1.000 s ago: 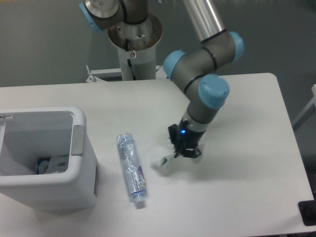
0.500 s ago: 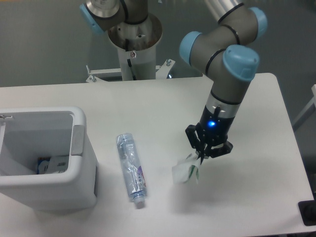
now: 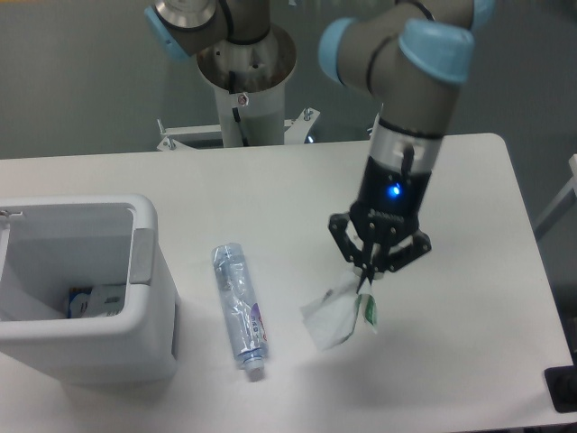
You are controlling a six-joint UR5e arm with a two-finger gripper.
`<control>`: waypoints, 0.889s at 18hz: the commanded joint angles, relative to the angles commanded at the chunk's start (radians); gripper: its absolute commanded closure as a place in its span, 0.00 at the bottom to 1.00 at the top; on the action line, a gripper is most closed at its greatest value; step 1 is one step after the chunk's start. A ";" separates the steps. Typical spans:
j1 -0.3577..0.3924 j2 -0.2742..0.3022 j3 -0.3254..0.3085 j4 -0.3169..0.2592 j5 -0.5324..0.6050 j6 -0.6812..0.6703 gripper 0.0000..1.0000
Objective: Place the trash in the trash can
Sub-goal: 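Lift the white wrapper up off the table, then carry the wrapper over the white trash bin and lower it in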
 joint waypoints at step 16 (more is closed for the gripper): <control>-0.305 0.148 0.044 0.054 0.000 -0.181 1.00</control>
